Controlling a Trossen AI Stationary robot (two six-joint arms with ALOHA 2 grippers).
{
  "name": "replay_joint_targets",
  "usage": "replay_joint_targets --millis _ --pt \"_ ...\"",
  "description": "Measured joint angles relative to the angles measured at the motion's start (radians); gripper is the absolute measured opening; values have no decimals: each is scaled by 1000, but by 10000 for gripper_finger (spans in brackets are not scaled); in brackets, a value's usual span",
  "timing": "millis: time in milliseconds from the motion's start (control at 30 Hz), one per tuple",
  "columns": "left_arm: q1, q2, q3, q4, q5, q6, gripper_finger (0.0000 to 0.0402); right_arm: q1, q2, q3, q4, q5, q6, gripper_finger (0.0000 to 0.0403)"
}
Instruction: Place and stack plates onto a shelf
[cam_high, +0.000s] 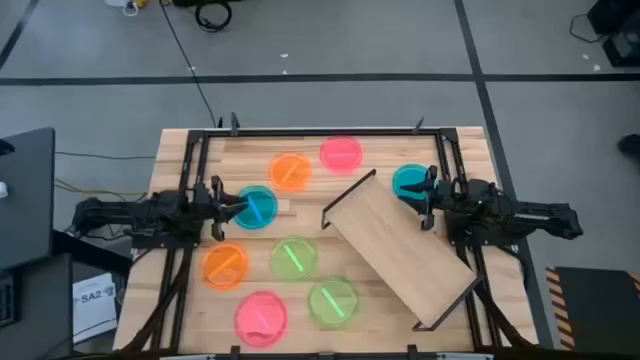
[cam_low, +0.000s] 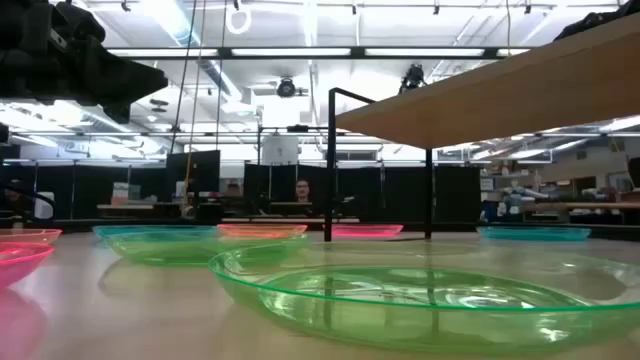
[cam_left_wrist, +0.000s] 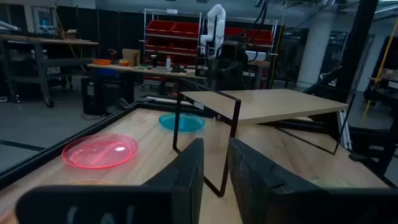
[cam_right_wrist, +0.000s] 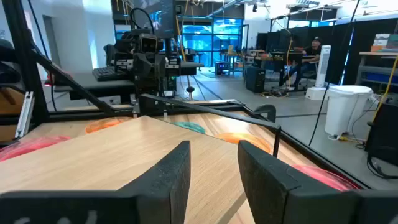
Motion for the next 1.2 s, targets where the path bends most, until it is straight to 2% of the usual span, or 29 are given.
replay_joint_targets --millis 400,700,1200 --pt "-1 0 0 0 0 0 79 0 0 0 0 0 0 140" --pt "-67 0 0 0 1 0 79 0 0 0 0 0 0 140" --pt "-64 5 0 0 0 0 79 0 0 0 0 0 0 140"
